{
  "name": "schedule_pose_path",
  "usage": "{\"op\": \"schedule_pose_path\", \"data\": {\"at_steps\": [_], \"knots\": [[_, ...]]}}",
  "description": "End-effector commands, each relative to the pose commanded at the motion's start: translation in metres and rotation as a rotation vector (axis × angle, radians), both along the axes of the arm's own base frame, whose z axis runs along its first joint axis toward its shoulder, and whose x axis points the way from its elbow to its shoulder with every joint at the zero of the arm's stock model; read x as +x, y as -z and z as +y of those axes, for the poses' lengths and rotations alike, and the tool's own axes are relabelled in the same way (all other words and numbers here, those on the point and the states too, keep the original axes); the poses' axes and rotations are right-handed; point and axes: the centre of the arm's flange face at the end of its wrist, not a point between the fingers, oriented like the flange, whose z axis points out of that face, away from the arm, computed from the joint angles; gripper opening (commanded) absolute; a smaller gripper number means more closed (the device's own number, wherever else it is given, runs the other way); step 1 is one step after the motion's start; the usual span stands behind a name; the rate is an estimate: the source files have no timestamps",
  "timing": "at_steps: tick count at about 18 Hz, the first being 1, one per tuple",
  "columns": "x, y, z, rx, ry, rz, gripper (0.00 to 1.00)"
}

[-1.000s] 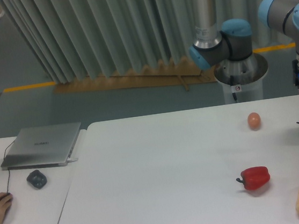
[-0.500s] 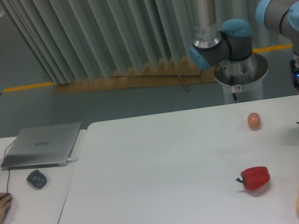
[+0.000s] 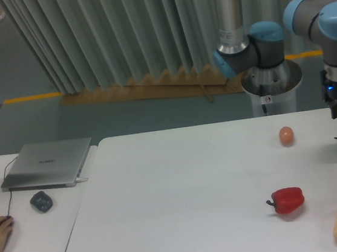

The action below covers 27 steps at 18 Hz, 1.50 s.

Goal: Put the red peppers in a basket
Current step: 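Move the gripper over the red bell pepper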

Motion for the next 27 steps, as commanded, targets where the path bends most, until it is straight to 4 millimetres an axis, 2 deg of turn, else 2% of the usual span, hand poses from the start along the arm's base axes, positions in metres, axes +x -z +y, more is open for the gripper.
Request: {"op": "schedule_pose_path", "data": {"at_steps": [2, 3, 7, 9, 12, 15, 19, 21, 27], "knots": [[0.01, 0.008, 0.016, 0.005, -0.016, -0.002, 1.0], [0.022, 0.013, 0.03, 0.003, -0.019, -0.009, 1.0], [0.041, 0.034, 0.065, 0.014, -0.062, -0.01, 1.0], [0.042, 0.043, 0.071, 0.006, -0.057, -0.022, 1.0], [0.046, 0.046, 0.081, 0.013, -0.09, -0.029, 1.0], [0.049, 0.058, 0.09, 0.056, -0.094, -0.101, 1.0], [0.046, 0.065, 0.095, 0.082, -0.121, -0.113, 1.0], [0.047, 0.075, 0.099, 0.076, -0.115, -0.125, 1.0], [0.042, 0.076, 0.104, 0.083, -0.107, -0.11, 1.0]]}}
